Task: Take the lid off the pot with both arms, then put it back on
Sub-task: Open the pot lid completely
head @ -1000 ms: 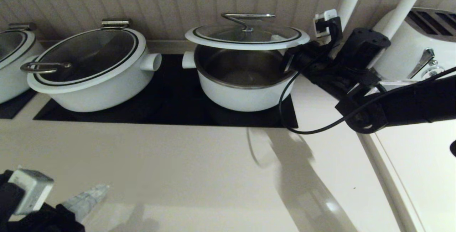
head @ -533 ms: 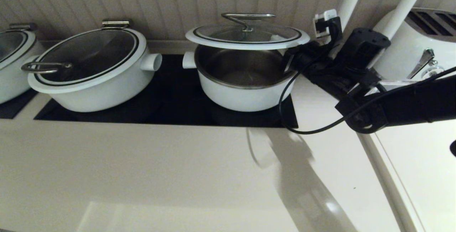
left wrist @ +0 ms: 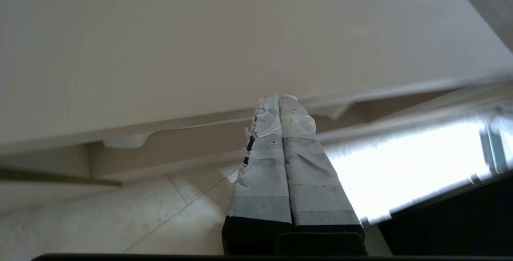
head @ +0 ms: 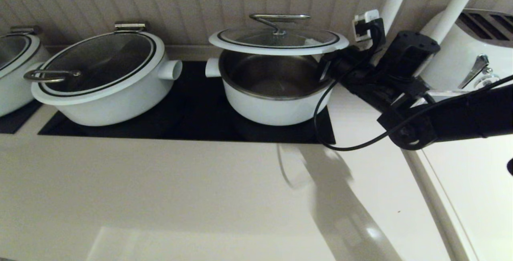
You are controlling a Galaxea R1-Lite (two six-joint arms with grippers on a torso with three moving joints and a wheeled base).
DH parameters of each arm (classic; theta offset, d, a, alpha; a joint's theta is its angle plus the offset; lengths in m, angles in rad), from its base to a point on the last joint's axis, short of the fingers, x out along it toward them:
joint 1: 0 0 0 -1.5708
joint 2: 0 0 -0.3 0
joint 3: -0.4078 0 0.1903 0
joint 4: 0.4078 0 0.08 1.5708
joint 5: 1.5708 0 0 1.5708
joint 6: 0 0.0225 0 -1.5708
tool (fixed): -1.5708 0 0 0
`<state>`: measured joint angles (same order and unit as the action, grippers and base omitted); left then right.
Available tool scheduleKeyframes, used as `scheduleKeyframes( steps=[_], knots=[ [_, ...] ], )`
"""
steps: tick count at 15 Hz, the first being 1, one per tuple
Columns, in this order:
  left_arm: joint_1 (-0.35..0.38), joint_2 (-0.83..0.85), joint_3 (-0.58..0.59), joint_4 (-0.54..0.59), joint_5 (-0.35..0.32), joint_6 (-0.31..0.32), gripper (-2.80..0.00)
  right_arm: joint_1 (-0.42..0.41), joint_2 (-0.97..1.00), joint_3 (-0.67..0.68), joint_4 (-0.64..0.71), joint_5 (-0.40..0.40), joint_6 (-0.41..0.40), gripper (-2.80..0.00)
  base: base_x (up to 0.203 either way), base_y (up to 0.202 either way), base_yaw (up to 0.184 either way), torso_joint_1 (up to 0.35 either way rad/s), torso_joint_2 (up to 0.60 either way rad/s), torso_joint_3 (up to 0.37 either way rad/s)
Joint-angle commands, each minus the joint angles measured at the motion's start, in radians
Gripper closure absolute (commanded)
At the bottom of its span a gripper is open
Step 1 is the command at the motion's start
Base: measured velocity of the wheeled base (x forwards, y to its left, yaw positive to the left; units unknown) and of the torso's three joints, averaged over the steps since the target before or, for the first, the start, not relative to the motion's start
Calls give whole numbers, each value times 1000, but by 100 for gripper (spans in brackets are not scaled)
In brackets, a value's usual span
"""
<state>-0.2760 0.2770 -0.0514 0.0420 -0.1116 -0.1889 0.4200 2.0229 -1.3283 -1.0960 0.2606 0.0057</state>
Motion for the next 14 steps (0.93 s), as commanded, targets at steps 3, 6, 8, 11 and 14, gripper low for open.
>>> scheduleKeyframes(
  steps=[3, 6, 8, 11, 14],
  knots=[
    [0, 2, 18, -8, 32, 28, 0, 0, -10, 0, -7, 2, 0, 0, 0, 0, 0, 0, 0, 0],
    [0, 2, 16, -10, 31, 55, 0, 0, -13, 0, -7, 2, 0, 0, 0, 0, 0, 0, 0, 0],
    [0, 2, 16, -10, 30, 72, 0, 0, -13, 0, -7, 2, 0, 0, 0, 0, 0, 0, 0, 0],
    [0, 2, 17, -10, 34, 54, 0, 0, -13, 0, -8, 2, 0, 0, 0, 0, 0, 0, 0, 0],
    [0, 2, 25, -13, 59, 1, 0, 0, -13, 0, -7, 2, -1, 0, 0, 0, 0, 0, 0, 0]
  ],
)
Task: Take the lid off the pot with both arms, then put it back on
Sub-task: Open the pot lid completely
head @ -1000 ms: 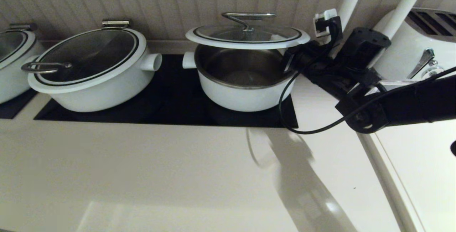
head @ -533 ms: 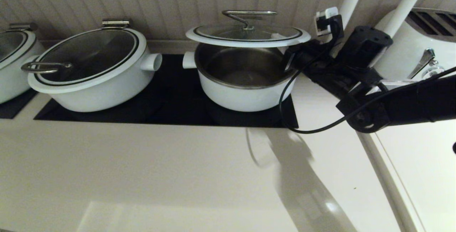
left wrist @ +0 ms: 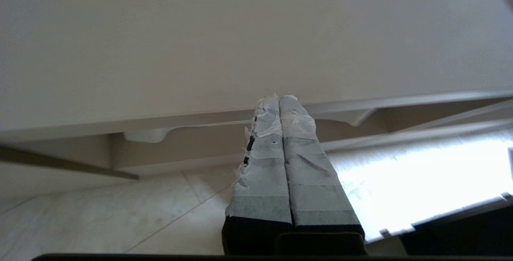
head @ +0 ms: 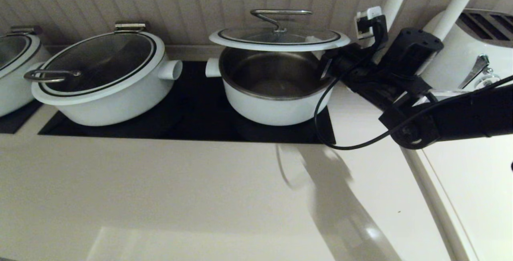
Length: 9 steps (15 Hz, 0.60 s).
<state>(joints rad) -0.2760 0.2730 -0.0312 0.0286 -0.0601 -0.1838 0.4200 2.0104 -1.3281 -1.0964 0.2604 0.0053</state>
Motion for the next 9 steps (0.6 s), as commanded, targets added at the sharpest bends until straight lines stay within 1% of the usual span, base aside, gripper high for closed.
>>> scheduleKeyframes(
  steps=[1, 2, 3, 4, 5, 8, 9],
  knots=[
    [0, 6, 15, -22, 45, -8, 0, 0, -1, 1, -8, 2, 0, 0, 0, 0, 0, 0, 0, 0],
    [0, 6, 29, -58, 64, -22, 0, 0, -1, 0, -8, 2, 1, 0, 0, 0, 0, 0, 0, 0],
    [0, 6, 31, -64, 66, -29, 0, 0, -2, 1, -8, 2, 0, 0, 0, 0, 0, 0, 0, 0],
    [0, 6, 31, -67, 68, -22, 0, 0, -2, 0, -8, 2, -1, 0, 0, 0, 0, 0, 0, 0],
    [0, 6, 31, -68, 69, 8, 0, 0, -2, 0, -8, 2, 1, 0, 0, 0, 0, 0, 0, 0],
    [0, 6, 30, -63, 68, 194, 0, 0, -2, 0, -10, 2, 1, 0, 0, 0, 0, 0, 0, 0],
    [0, 7, 29, -27, 65, 232, 0, 0, -2, 1, -10, 2, 1, 0, 0, 0, 0, 0, 0, 0]
  ],
)
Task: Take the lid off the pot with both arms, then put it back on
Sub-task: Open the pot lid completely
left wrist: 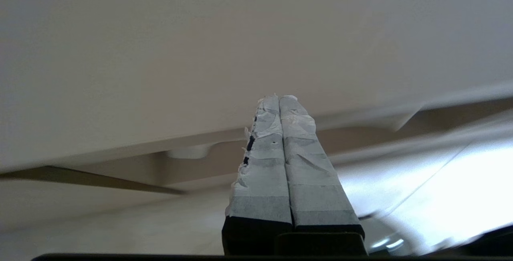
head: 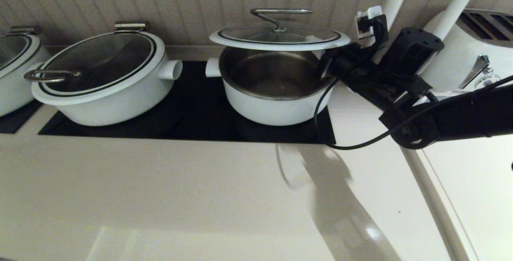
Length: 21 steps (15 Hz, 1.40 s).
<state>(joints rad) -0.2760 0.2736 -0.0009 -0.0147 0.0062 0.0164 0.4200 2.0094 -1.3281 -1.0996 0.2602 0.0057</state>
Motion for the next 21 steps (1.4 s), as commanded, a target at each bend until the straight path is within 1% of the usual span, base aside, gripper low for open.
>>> scheduleKeyframes(
  steps=[1, 2, 5, 13, 14, 16, 17, 19, 20, 21],
  knots=[
    [0, 7, -8, 40, -22, 68, 0, 0, -1, 1, -6, 2, 0, 0, 0, 0, 0, 0, 0, 0],
    [0, 6, -10, 44, -46, 71, 0, 0, -1, 0, -6, 2, 0, 0, 0, 0, 0, 0, 0, 0],
    [0, 6, -8, 40, -43, 48, 0, 0, -7, 3, -6, 4, 0, 0, 0, 0, 0, 0, 0, 0],
    [1, 6, -8, 40, -43, 46, 0, -12, -6, -2, -5, 7, 2, 0, 0, 0, 0, 0, 0, 0],
    [11, 6, -8, 37, -43, 46, 0, -10, -6, -5, -5, 8, 2, 0, 0, 0, 0, 0, 0, 0],
    [81, 7, -1, 12, -43, 44, 0, -10, -4, -16, -3, 8, 2, 0, 0, 0, 0, 0, 0, 0],
    [85, 7, 1, 7, -43, 43, 0, -11, -4, -20, -2, 8, 2, 0, 0, 0, 0, 0, 0, 0],
    [147, 10, 1, 6, -43, 42, 0, -11, -6, -22, -2, 8, 2, 0, 0, 0, 0, 0, 0, 0],
    [150, 9, 1, 7, -43, 40, 0, -10, -6, -22, -2, 8, 2, 0, 0, 0, 0, 0, 0, 0],
    [178, 10, 1, 6, -43, 40, 0, -10, -6, -22, -2, 8, 2, 0, 0, 0, 0, 0, 0, 0]
  ],
)
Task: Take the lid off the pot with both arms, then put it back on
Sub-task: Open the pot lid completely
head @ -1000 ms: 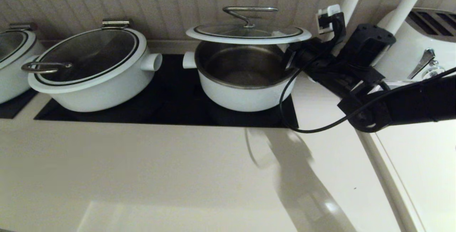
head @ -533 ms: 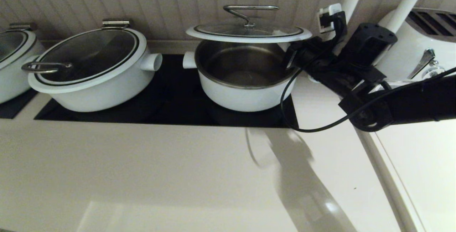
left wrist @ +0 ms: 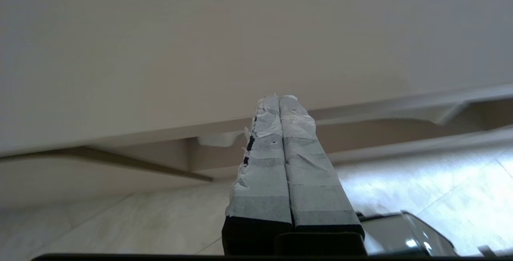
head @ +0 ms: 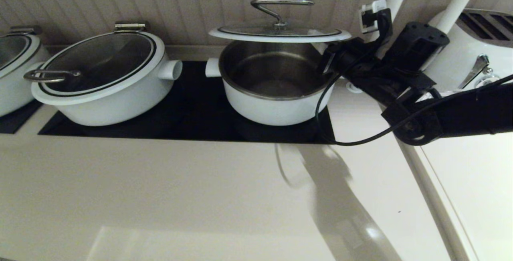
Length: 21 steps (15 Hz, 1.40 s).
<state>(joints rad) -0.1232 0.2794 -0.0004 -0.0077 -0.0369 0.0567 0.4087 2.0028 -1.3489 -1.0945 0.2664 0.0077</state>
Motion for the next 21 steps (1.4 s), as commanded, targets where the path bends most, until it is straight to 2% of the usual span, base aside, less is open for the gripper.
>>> scheduleKeyframes(
  steps=[1, 3, 10, 12, 21],
  knots=[
    [70, 2, 0, -1, 0, 0, 0, 1, -1, -1, -7, 2, 0, 0, 0, 0, 0, 0, 0, 0],
    [133, -41, 0, -1, 0, 0, 0, 1, -1, -1, -7, 3, 0, 0, 0, 0, 0, 0, 0, 0],
    [136, -277, 0, 0, 3, -6, 0, -1, -1, -3, -10, 4, 0, 0, 0, 0, 0, 0, 0, 0],
    [134, -279, 0, 0, 6, -26, 0, -1, 1, -15, -10, 4, 0, 0, 0, 0, 0, 0, 0, 0],
    [133, -279, 0, 0, 6, -26, 0, -1, -1, -52, -12, -3, 0, 0, 0, 0, 0, 0, 0, 0]
  ],
)
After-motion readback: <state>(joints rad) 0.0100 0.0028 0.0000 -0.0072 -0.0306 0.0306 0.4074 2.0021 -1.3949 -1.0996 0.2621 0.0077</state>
